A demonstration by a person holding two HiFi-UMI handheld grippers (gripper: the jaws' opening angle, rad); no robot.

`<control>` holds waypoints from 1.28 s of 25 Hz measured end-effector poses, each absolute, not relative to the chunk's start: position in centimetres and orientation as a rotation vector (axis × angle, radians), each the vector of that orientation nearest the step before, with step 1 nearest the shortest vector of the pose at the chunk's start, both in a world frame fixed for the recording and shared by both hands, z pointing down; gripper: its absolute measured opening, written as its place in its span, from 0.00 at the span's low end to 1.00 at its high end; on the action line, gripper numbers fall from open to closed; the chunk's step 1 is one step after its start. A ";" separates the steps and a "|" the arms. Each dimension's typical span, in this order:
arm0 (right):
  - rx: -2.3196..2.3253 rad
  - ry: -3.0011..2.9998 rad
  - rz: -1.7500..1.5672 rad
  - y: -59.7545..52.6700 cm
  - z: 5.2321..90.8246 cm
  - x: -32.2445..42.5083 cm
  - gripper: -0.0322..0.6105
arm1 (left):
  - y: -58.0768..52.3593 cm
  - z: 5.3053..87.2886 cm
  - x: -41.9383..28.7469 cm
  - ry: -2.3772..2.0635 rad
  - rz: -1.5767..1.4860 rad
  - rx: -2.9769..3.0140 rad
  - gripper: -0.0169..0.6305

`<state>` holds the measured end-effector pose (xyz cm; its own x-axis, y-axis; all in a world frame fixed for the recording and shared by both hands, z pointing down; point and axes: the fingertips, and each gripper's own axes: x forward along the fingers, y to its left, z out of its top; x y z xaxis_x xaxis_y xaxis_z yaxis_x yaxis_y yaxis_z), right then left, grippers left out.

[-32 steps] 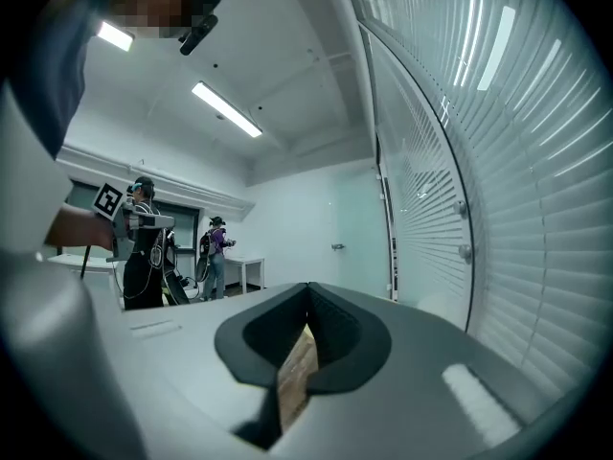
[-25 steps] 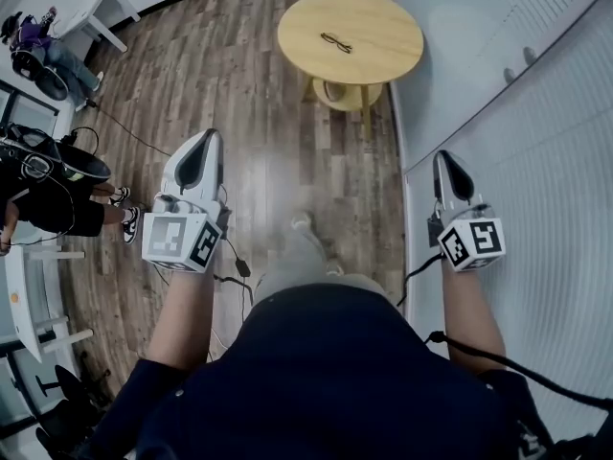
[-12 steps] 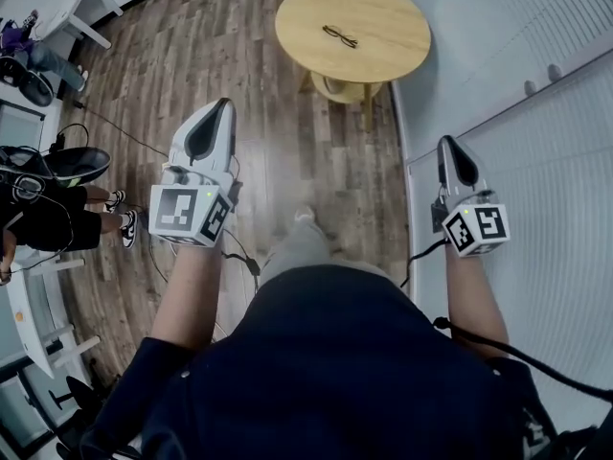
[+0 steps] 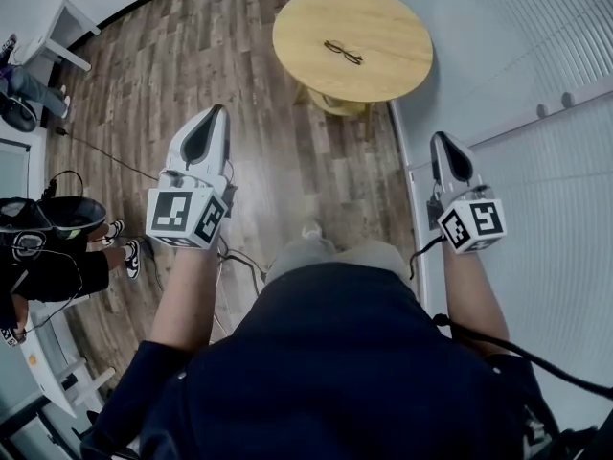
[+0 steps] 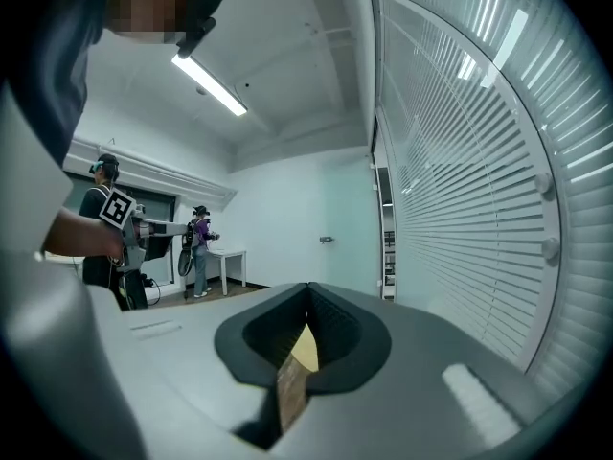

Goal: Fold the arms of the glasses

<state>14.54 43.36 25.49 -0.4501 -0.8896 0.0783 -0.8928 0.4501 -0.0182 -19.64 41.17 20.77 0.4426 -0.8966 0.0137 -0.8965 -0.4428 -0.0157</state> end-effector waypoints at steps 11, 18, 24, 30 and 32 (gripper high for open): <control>1.634 -2.569 0.043 40.5 24.8 12.9 0.06 | 36.5 21.2 -19.6 1.528 0.015 -2.681 0.03; 1.576 -2.608 0.022 37.2 24.1 10.4 0.06 | 35.2 19.6 -20.9 1.521 0.019 -2.634 0.03; 1.576 -2.650 0.037 32.9 24.5 10.7 0.06 | 32.0 19.7 -20.6 1.555 -0.024 -2.629 0.03; 1.569 -2.661 0.079 27.6 25.2 11.2 0.06 | 27.1 19.2 -19.9 1.572 -0.048 -2.624 0.03; 1.560 -2.666 0.092 25.4 25.4 11.2 0.06 | 24.9 19.1 -19.7 1.579 -0.065 -2.625 0.03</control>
